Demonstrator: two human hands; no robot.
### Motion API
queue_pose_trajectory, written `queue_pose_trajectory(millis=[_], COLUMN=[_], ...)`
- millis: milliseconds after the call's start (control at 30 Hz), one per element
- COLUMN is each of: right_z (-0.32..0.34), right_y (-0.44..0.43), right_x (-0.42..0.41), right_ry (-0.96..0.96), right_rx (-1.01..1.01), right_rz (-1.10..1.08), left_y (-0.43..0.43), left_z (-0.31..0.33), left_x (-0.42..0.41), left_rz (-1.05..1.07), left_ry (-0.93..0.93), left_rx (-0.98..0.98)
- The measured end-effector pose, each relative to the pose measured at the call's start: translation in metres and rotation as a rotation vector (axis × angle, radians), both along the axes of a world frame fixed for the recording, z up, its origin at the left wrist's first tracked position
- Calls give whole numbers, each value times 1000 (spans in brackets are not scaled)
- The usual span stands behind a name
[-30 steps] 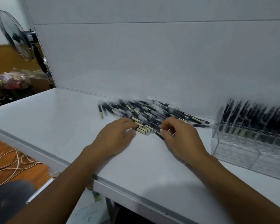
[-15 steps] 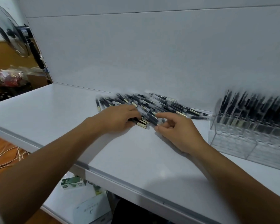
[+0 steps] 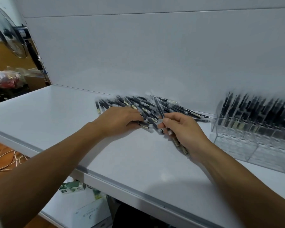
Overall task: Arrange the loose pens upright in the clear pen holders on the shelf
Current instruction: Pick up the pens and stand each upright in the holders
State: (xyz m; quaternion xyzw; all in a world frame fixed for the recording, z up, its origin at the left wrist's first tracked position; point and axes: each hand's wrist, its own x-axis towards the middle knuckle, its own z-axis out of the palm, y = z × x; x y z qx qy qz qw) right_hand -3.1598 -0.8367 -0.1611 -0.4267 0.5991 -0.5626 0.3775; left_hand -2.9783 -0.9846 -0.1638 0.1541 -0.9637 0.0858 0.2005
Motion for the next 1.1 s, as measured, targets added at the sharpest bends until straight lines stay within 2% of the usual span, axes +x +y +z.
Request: queue_pose_trajectory(millis=[167, 333, 500, 733, 867, 1100], right_z=[2, 14, 35, 43, 43, 44], right_y=[1, 10, 24, 69, 102, 163], right_x=[3, -1, -18, -71, -110, -180], right_ry=[-10, 5, 34, 190, 226, 402], right_rx=[-56, -128, -203, -194, -188, -143], right_rz=[8, -68, -97, -229, -361, -594], left_y=[8, 26, 50, 89, 111, 158], left_z=[15, 40, 60, 74, 76, 64], left_x=[-4, -16, -45, -115, -158, -234], left_rz=[54, 0, -111, -299, -376, -451], left_ry=[155, 389, 600, 643, 652, 675], left_rx=[179, 681, 882, 1091, 1185, 1415])
